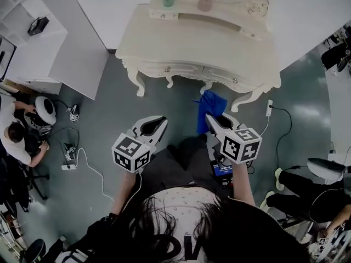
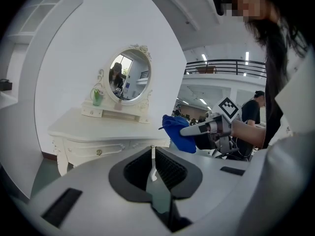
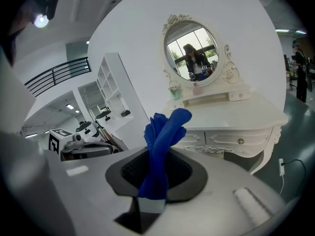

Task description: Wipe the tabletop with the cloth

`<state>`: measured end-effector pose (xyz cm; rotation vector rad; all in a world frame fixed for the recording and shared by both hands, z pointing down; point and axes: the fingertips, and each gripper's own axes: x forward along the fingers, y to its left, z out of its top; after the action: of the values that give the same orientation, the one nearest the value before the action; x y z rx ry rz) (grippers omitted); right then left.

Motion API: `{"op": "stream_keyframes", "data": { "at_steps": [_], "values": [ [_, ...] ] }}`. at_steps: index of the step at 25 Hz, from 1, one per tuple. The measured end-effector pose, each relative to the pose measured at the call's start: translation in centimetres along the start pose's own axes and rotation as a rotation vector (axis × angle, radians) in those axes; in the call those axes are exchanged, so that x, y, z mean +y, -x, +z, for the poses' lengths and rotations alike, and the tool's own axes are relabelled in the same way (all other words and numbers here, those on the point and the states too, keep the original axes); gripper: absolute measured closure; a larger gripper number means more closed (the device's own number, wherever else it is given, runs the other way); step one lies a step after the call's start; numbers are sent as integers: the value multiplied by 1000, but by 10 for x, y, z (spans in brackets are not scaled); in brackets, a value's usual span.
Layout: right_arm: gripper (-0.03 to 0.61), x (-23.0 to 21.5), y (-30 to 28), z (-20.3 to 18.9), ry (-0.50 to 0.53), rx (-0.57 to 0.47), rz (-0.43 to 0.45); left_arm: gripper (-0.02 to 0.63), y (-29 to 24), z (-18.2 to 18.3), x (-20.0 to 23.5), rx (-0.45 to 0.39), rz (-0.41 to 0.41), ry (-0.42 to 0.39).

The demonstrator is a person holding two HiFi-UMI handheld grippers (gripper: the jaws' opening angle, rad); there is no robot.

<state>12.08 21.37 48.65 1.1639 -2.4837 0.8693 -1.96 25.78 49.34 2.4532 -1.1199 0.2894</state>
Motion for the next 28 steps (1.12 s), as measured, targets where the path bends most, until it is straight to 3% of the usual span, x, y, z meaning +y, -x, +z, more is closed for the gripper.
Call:
{"op": "stream_keyframes", "data": {
  "at_steps": [9,22,28],
  "values": [
    [492,10,20,-19,-6,11,29,611,12,-12,-30,-10,7,1],
    [492,-14,112,-55,-1,-8,30,611,11,-33,-142,-3,3,-23],
    [492,-30,145,-64,15,-19,12,611,9,-42,-173,-10,8,-27]
  ]
}}
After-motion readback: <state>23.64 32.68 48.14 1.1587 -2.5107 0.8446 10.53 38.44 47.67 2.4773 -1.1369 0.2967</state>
